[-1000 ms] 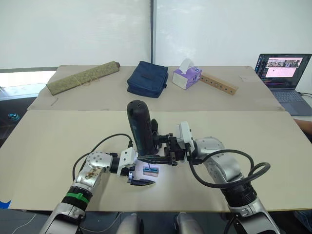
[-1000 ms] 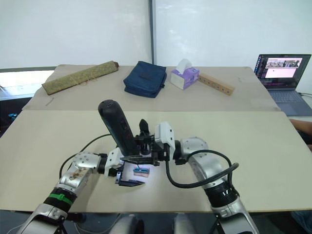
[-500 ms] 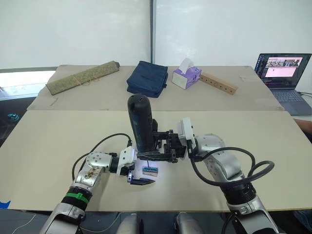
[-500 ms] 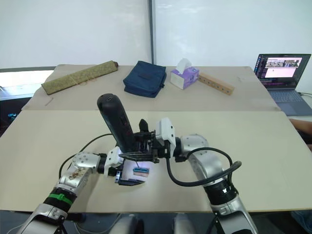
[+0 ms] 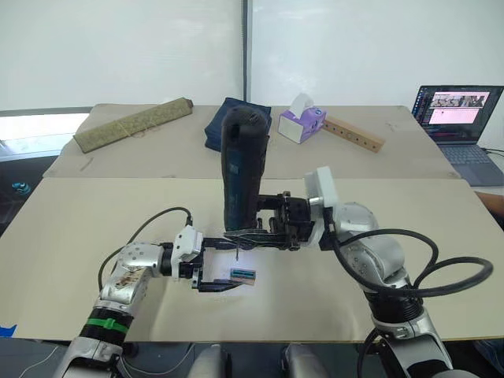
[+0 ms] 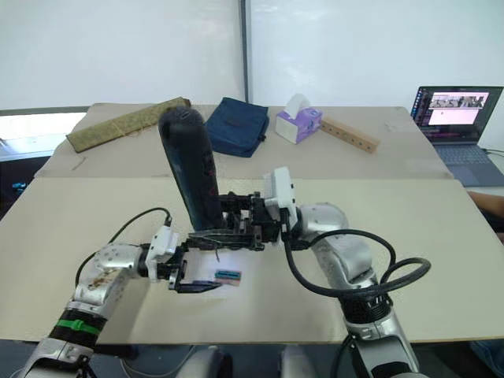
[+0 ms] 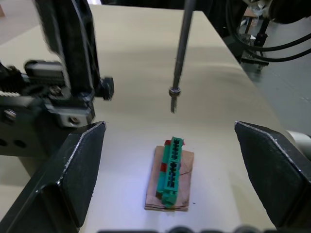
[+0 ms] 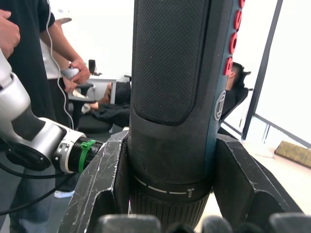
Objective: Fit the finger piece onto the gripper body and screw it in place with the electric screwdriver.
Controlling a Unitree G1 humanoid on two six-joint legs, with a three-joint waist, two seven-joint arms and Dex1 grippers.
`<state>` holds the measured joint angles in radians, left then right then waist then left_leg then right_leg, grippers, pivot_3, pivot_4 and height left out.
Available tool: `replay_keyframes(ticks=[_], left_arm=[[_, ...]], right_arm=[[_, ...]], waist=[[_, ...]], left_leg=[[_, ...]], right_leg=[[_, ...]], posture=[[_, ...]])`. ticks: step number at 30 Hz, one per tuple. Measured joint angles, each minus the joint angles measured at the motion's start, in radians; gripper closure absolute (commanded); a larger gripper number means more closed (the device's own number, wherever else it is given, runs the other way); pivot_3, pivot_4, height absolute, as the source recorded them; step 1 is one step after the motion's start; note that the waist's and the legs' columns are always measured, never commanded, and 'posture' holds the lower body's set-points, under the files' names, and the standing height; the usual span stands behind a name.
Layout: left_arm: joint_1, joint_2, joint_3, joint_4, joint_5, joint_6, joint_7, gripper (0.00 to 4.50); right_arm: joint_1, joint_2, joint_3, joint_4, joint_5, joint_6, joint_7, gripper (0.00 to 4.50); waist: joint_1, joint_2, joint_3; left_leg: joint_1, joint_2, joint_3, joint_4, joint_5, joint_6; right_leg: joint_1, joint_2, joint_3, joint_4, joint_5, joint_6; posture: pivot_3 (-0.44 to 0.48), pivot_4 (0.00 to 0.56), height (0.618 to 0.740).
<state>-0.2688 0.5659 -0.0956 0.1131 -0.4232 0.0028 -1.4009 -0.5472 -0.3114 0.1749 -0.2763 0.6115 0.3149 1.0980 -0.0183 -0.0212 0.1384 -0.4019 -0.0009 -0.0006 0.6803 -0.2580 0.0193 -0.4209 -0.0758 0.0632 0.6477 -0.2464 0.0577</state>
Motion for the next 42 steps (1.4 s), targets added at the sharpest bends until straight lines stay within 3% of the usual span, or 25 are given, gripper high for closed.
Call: replay_keyframes(ticks=[9,23,28,34,42], left_arm=[[0.101,0.109,0.107,-0.123,-0.091,0.112,0.008,0.02],[0.112,0.083,0.257,-0.048,-0.104,0.141,0.194,0.02],[0.075,0.043,0.170,-0.024,0.010,0.127,0.266,0.02],[0.008,-0.066,0.044,0.029,0.142,0.126,0.380,0.02],[-0.060,-0.158,-0.047,0.094,0.220,0.101,0.428,0.02]], right_arm=[[-0.013,-0.056,-0.037,-0.085,0.064,0.065,-0.021,2.55],[0.013,-0.180,-0.155,-0.167,0.150,0.118,-0.066,2.55],[0.013,-0.201,-0.189,-0.169,0.158,0.132,-0.099,2.55],[0.013,-0.208,-0.190,-0.167,0.158,0.132,-0.117,2.55],[0.013,-0.212,-0.190,-0.168,0.158,0.132,-0.119,2.55]], waist=[[0.000,0.000,0.000],[0.003,0.000,0.000],[0.005,0.000,0.000],[0.006,0.000,0.000],[0.004,0.000,0.000]], left_leg=[[0.000,0.000,0.000,0.000,0.000,0.000],[0.000,0.000,0.000,0.000,0.000,0.000],[-0.001,0.000,0.000,0.000,0.000,0.000],[-0.002,-0.001,0.000,0.000,0.000,0.000],[-0.002,-0.001,0.000,0.000,0.000,0.000]], right_leg=[[0.000,0.000,0.000,0.000,0.000,0.000],[0.000,-0.001,0.000,-0.001,0.000,0.000],[0.001,-0.001,0.000,-0.001,0.000,0.000],[0.000,-0.001,0.000,-0.001,0.000,0.000],[-0.001,-0.001,0.000,-0.001,0.000,0.000]], posture=[[0.000,0.150,0.740],[0.000,0.150,0.740],[0.000,0.150,0.740],[0.000,0.150,0.740],[0.000,0.150,0.740]])
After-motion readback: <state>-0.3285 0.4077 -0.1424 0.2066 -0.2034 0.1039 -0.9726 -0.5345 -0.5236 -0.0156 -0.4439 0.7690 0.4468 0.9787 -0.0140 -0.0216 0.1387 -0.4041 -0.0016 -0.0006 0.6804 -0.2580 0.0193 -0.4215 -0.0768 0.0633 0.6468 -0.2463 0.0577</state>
